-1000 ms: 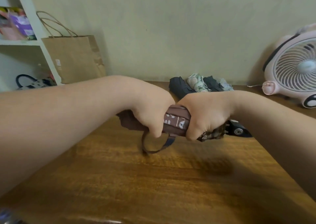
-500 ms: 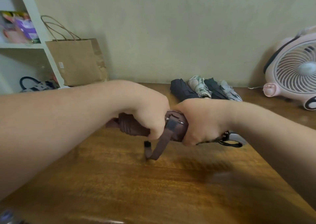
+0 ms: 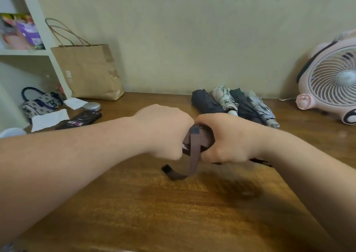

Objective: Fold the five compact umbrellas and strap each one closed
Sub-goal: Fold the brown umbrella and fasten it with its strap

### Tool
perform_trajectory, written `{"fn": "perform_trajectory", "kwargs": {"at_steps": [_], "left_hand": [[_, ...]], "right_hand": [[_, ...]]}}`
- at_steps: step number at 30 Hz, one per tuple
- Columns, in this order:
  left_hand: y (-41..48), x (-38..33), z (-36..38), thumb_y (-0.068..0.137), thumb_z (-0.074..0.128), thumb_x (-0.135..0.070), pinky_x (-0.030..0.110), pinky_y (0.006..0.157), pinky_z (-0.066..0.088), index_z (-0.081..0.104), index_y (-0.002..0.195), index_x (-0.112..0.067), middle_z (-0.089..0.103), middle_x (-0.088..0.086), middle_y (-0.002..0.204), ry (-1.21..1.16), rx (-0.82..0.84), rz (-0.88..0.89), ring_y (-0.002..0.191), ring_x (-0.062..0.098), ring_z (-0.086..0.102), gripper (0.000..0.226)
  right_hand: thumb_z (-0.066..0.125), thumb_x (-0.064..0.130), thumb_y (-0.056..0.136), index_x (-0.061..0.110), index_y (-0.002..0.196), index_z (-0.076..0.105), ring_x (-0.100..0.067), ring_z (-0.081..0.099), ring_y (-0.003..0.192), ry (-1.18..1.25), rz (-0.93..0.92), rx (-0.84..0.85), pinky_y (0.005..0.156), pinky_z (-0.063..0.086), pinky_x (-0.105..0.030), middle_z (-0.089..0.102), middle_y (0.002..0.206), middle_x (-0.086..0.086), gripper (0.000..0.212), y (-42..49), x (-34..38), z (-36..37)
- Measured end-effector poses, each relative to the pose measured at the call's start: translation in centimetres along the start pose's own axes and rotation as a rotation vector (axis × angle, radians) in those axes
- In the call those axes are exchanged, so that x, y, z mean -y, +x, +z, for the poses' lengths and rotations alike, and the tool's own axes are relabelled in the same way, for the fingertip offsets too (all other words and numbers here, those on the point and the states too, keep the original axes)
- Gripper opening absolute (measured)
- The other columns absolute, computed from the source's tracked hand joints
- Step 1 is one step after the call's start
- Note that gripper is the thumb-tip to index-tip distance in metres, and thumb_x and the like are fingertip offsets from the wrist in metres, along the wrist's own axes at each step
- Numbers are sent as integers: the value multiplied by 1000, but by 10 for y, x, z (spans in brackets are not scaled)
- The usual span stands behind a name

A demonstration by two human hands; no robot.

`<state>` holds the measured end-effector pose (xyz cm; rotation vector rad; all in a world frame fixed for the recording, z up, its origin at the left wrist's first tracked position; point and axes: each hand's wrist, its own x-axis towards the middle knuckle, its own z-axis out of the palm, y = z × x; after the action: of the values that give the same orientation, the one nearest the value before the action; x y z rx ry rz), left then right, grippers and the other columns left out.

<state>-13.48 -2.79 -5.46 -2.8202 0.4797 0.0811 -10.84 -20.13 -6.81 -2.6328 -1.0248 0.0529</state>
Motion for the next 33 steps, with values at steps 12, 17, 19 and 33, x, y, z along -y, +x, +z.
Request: {"fn": "perform_trajectory", "kwargs": {"at_steps": [12,17,19,33], "left_hand": [[14,16,3,80,71,-30,27,49,36,52,80,-29,62,-3,76,-373,-198,-176,65,17,59,19],[17,25,8,70,71,-31,31,50,46,61,76,-17,68,3,65,-573,-170,-132,58,25,64,18],[15,29,9,65,76,-28,31,52,43,61,76,-14,66,3,64,-685,-178,-152,55,24,58,23],[-1,19,39,68,64,-6,31,50,53,61,92,-1,63,16,75,-2013,101,-98,54,26,59,25]], "right_hand": [[68,64,80,25,99,72,-4,68,87,549,145,-606,75,57,-25,73,87,11,44,-28,10,41],[76,36,87,7,84,74,-34,69,78,978,169,-443,92,57,-51,76,75,-9,30,-7,8,42],[72,25,91,6,72,68,-32,57,63,1141,88,-359,84,56,-45,64,60,-13,28,-4,7,40],[66,32,84,10,63,62,-11,25,39,1185,13,-170,42,20,-19,37,45,-3,31,16,-21,29]]}}
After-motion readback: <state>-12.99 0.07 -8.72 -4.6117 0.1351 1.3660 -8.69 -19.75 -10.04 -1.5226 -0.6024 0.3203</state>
